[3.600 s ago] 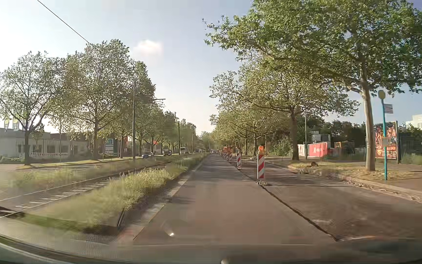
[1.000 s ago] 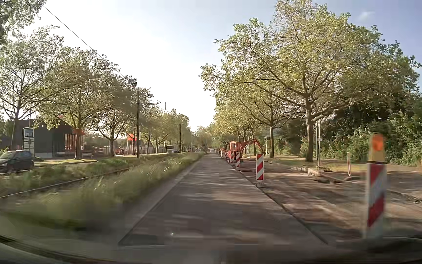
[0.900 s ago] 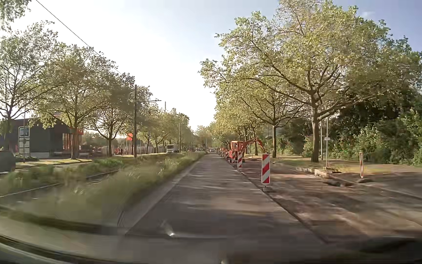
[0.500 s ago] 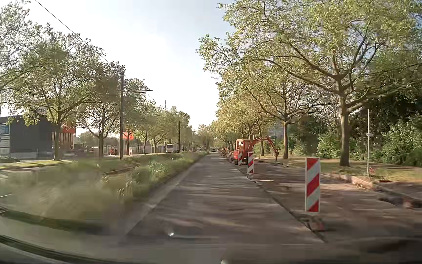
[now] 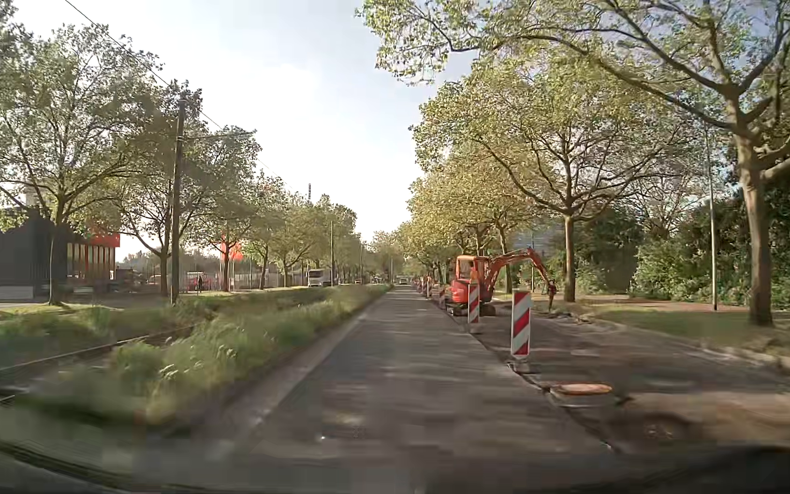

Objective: Follow the waypoints while adhering to traffic rules and regulations

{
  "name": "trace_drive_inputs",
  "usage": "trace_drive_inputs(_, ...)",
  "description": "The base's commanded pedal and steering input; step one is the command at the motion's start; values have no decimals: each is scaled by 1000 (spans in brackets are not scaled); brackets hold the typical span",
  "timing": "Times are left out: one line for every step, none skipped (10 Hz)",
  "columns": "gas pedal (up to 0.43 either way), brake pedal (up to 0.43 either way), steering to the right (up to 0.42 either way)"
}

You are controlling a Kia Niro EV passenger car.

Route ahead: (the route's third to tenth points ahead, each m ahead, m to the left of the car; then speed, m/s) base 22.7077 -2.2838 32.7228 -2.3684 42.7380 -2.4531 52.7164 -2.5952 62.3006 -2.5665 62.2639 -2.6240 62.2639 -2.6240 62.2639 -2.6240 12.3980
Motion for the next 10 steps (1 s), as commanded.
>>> trace_drive_inputs(0, 0, -2)
trace_drive_inputs(0, 0, -2)
trace_drive_inputs(0, 0, -1)
trace_drive_inputs(0, 18, -1)
trace_drive_inputs(0, 55, -1)
trace_drive_inputs(0, 73, 0)
trace_drive_inputs(0, 85, 0)
trace_drive_inputs(0, 98, 0)
trace_drive_inputs(0, 110, 0)
trace_drive_inputs(0, 110, -1)
